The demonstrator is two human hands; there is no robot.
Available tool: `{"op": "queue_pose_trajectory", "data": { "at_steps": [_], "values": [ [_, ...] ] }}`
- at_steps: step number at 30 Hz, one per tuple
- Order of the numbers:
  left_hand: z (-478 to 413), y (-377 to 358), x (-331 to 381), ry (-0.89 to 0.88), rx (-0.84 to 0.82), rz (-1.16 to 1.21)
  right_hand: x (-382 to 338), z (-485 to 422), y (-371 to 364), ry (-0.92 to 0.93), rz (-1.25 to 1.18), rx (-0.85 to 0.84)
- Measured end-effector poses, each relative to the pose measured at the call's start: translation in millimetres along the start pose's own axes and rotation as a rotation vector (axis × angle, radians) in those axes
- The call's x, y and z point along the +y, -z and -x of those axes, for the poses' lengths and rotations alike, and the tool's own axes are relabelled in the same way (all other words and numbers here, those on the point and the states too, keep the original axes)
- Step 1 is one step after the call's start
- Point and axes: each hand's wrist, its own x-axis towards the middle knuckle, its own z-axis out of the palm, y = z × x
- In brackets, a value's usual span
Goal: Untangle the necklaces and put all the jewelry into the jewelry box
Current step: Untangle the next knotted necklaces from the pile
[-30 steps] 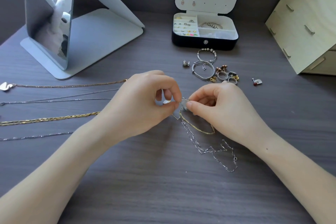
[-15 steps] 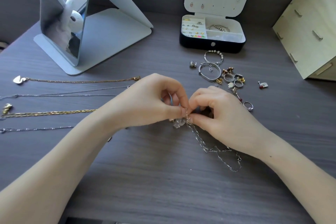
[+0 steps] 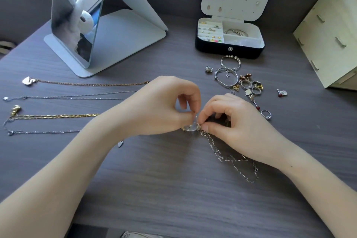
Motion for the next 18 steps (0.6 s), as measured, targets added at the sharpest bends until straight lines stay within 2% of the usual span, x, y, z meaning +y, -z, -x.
{"op": "queue_pose_trajectory", "data": {
  "at_steps": [10,14,18],
  "values": [
    [0,3,3,0.044,-0.081,0.19,-2,3,-2,0.075,0.052,-0.016],
    [-1,3,1,0.069,-0.121,0.187,1,1,-7,0.082,0.097,0.064],
    [0,4,-1,0.101,-0.143,0.169,3,0,-9,0.092,0.107,0.075]
  ]
}}
